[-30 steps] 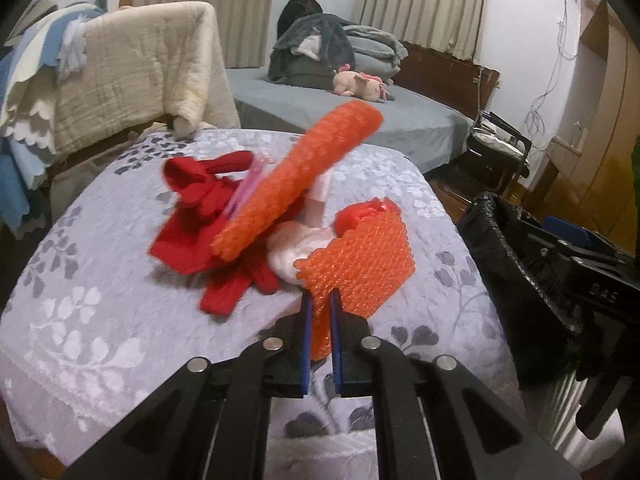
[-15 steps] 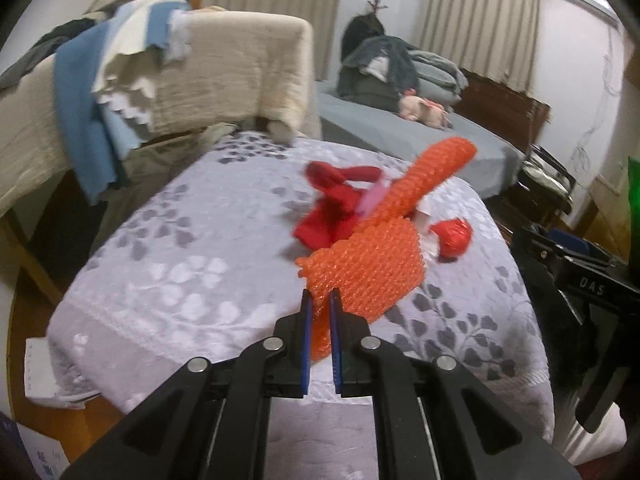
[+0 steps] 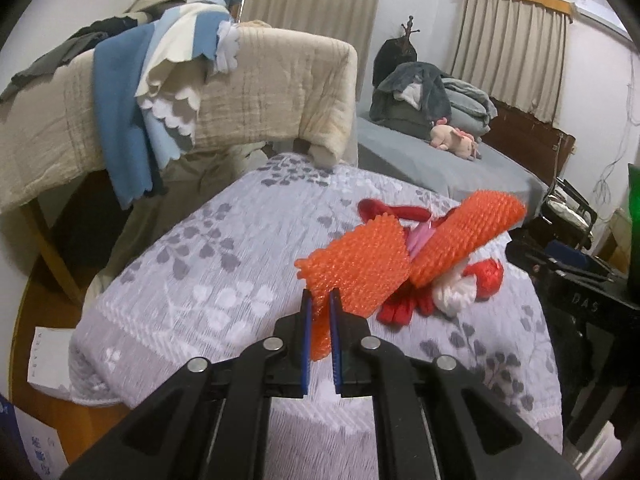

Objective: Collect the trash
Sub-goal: 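Grasp an orange foam mesh sleeve with each tool from the bed, then release both orange foam sleeves into the trash bin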

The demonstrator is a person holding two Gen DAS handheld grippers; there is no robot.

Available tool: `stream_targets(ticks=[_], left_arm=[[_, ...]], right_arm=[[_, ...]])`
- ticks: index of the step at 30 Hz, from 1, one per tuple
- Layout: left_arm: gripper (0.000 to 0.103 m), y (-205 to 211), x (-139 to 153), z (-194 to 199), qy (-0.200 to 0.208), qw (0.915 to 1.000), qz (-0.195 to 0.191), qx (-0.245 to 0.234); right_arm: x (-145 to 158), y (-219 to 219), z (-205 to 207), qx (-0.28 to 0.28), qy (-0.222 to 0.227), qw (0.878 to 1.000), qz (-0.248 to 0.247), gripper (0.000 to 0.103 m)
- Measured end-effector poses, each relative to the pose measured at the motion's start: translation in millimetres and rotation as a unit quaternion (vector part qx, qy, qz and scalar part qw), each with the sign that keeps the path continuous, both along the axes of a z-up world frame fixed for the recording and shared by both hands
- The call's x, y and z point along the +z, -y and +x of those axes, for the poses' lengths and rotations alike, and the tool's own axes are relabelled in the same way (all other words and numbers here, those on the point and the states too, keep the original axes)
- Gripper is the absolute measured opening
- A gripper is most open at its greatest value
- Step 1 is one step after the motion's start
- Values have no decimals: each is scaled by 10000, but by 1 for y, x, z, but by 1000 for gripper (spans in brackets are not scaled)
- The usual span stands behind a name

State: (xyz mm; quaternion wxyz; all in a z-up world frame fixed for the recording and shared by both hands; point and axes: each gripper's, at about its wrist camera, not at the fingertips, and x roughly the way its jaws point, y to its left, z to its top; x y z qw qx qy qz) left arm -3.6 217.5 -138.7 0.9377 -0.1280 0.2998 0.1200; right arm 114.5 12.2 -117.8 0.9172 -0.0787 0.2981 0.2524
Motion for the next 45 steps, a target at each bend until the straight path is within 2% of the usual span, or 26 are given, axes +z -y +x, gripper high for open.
stream_targets(ticks=[6, 8, 10, 12, 14, 15, 16, 17, 19, 30, 38, 45], left_arm=[[8, -4, 4, 17, 54, 9999, 84, 5], [8, -6, 5, 20, 64, 9999, 103, 36], [8, -8, 7, 24, 92, 9999, 109, 72], [8, -9, 10, 27, 139, 9998, 129, 91], [8, -9, 14, 31, 182, 9997, 151, 84], [8, -9, 17, 33, 207, 9996, 163, 71], [8, -8, 19, 35, 227, 9996, 174, 58], [8, -7, 21, 36, 251, 9995, 184, 41], [8, -3, 25, 39, 294, 9994, 204, -5], [8, 27, 52, 44, 569, 9979, 235, -225], [8, 70, 66, 55, 660, 9951, 301, -666], [8, 126, 67, 70, 630, 9882, 228, -1374]], right_arm=[[1, -14, 15, -29, -16, 10000, -29, 91], [1, -18, 19, -19, -39, 10000, -38, 83], [0, -21, 24, -3, -88, 9999, -58, 80], [-1, -23, 27, 24, -130, 9999, -48, 70], [-2, -26, 31, 150, -245, 9996, -58, 46], [-2, -26, 31, 234, -307, 9992, -35, 38], [-3, -27, 32, 334, -373, 9987, -10, 24], [-2, -26, 31, 375, -390, 9985, 0, 18], [0, -23, 28, 417, -376, 9984, 45, 13], [47, 26, 4, 487, -315, 9953, 777, 13], [63, 80, -11, -7, -48, 9978, 664, 13], [66, 135, -18, -580, 93, 9971, 490, 13]])
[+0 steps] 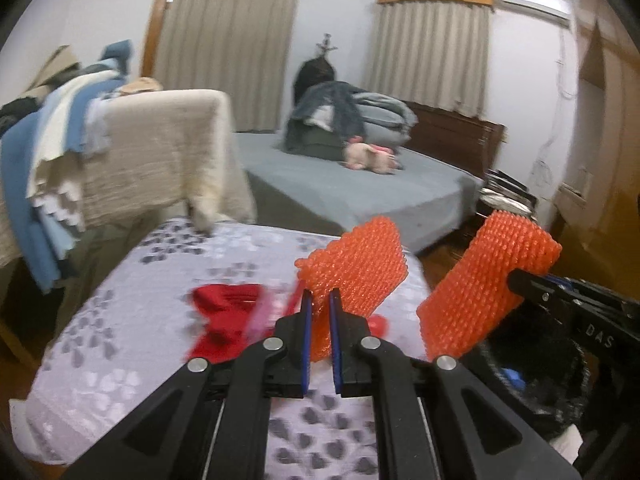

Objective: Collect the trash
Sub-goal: 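Release both orange foam sleeves into the trash bin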

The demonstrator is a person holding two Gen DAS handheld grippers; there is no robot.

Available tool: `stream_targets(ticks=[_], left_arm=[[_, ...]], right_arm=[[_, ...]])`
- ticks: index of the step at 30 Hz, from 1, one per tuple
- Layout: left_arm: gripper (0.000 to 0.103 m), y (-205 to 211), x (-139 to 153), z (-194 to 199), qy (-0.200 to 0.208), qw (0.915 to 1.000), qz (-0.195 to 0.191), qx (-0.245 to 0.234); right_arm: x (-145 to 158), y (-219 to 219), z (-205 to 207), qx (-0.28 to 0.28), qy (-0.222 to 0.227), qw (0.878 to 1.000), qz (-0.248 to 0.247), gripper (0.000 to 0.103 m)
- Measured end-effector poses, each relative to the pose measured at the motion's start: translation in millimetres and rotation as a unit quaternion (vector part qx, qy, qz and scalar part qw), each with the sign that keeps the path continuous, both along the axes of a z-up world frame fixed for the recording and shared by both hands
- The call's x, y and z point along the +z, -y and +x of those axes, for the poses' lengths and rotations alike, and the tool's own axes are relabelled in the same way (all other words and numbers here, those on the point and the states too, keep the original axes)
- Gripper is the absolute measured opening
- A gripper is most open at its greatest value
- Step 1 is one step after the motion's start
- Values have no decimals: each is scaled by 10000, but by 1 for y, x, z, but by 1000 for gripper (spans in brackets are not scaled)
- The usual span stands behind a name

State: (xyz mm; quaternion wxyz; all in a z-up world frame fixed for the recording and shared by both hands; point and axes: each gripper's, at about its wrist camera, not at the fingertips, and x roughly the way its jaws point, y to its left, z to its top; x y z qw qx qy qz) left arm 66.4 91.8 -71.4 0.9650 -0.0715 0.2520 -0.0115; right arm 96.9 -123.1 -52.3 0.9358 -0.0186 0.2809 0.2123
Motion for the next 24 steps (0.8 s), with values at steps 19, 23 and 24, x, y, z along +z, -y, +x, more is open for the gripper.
stream_targets(ticks=[19, 23, 24], left_arm=[[8, 187, -16, 51, -309, 9783, 117, -2044], [8, 215, -26, 58, -380, 9731, 170, -2265], [8, 223, -29, 60, -404, 9716, 187, -2325]], right_arm=[[-34, 174, -7, -2050, -269, 9779, -314, 13], [-53, 194, -12, -2253, -432, 9724, -425, 13], [-56, 198, -13, -2278, -456, 9717, -432, 13]])
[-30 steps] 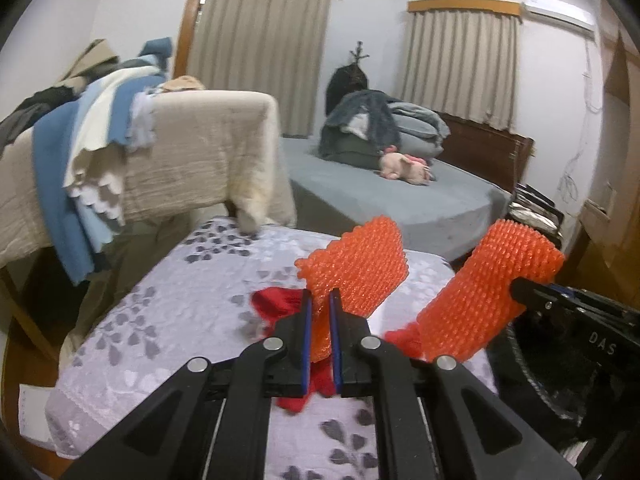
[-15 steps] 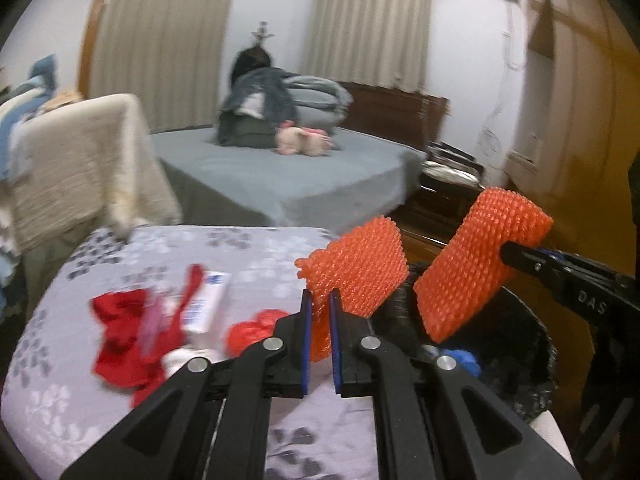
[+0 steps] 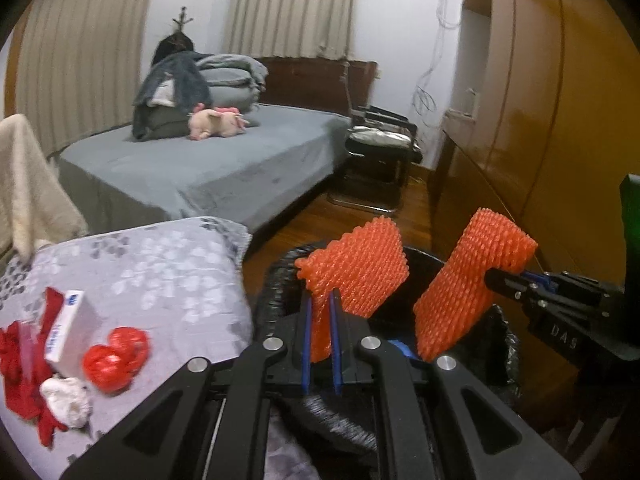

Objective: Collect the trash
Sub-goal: 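Release both orange foam sleeves into the trash bin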

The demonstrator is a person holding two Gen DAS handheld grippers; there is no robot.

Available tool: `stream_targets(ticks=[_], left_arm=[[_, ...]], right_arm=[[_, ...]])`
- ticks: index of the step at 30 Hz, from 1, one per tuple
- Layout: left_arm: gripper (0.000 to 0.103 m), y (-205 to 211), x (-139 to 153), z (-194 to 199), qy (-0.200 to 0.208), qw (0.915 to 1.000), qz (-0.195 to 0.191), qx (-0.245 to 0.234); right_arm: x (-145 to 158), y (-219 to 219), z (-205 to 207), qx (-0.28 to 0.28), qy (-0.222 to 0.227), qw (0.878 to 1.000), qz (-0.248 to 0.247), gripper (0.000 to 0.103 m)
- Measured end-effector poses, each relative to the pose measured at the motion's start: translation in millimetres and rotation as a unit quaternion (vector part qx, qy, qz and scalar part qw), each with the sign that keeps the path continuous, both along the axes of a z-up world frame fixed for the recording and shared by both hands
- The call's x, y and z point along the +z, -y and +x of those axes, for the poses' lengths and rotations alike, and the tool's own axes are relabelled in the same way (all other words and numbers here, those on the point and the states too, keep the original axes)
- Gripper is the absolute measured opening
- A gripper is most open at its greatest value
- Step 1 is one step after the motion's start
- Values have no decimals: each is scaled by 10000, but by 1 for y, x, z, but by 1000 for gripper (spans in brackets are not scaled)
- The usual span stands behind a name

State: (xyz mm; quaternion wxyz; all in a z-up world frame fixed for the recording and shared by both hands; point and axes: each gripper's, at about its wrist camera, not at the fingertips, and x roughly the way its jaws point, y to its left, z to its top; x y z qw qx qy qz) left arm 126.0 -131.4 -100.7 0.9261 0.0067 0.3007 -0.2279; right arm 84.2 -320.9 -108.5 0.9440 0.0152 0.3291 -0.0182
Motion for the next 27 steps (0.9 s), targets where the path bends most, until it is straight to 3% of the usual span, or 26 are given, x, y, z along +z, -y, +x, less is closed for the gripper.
stream_targets(ticks=[6, 8, 9, 10, 11, 18, 20, 24, 27], left_arm=[[10, 21, -13, 6, -136, 9996, 58, -234], [25, 23, -16, 7, -192, 9994, 65, -280], [47, 23, -18, 7, -234, 9993, 60, -291], [62, 23, -19, 7, -254, 9993, 57, -284], [63, 22, -19, 6, -250, 9993, 53, -273], [73, 4, -17, 1, -175, 9997, 79, -140], [79, -8, -13, -4, -67, 10000, 64, -22], [94, -35, -5, -11, 79, 9995, -44, 286], [97, -59, 0, -17, 204, 9981, -47, 576]], right_arm=[[-17, 17, -2, -125, -157, 9998, 76, 16], [-22, 18, -1, -126, -270, 9995, 57, 23], [-24, 18, 0, -126, -330, 9994, 45, 27], [-25, 19, 2, -141, -385, 9992, 34, 36], [-26, 19, 3, -170, -423, 9990, 28, 44], [-27, 19, -1, -326, -447, 9985, -52, 74], [-24, 18, -3, -345, -371, 9987, -84, 90], [-13, 7, -2, -274, -146, 9995, -54, 93], [-7, -7, 2, -159, 2, 9998, 95, 94]])
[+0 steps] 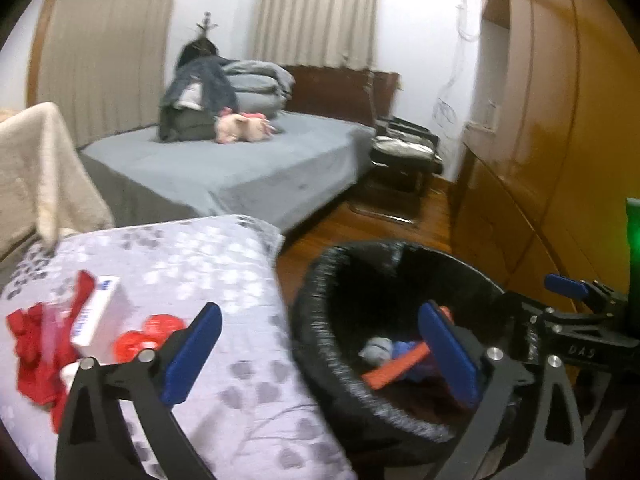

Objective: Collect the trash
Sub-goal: 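Release both orange foam sleeves into the trash bin, then grasp the red plastic bag with the right tool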

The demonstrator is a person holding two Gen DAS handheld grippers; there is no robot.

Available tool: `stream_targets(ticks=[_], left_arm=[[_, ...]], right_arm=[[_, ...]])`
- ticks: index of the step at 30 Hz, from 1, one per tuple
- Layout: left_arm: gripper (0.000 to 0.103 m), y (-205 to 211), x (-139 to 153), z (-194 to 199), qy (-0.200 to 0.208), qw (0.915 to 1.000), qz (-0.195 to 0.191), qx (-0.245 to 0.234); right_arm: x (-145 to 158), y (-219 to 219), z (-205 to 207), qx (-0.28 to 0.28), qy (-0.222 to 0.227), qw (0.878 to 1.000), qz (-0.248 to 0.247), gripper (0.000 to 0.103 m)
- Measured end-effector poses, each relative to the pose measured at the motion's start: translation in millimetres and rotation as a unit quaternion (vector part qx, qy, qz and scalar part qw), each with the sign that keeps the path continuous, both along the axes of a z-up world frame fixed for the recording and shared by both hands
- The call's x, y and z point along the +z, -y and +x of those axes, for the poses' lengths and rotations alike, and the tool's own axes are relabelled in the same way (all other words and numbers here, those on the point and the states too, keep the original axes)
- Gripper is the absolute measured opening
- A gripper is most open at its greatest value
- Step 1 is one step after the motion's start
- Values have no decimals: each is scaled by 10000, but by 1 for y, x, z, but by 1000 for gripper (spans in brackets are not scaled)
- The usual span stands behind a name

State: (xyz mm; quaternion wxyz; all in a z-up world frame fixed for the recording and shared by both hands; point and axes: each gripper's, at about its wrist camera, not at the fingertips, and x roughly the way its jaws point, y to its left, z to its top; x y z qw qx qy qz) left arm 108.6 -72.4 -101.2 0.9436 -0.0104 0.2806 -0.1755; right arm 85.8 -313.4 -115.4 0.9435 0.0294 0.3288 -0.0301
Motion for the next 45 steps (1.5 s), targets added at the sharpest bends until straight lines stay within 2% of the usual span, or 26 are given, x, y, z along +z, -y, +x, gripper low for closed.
stream_targets(ticks=[8, 14, 19, 24, 31, 45], left_arm=[[97, -73, -5, -8, -47, 9965, 153, 819], [97, -134, -16, -11, -59, 9874, 275, 1560], [96, -172, -23, -13, -52, 9790, 381, 2001], [96, -195, -34, -13, -126, 9741, 420, 2217], [95, -218, -50, -10, -230, 9690, 377, 2431], [94, -248, -63, -4, -317, 9626, 353, 2669]], right_arm=[[10, -68, 22, 682, 201, 9974, 123, 95], [12, -127, 41, 1299, 285, 9910, 124, 95], [5, -172, 58, 1701, 325, 9847, 172, 95], [-10, -210, 75, 1935, 252, 9806, 163, 95], [-46, -257, 101, 2109, -73, 9775, 77, 95], [-83, -296, 129, 2416, -690, 9679, -62, 92]])
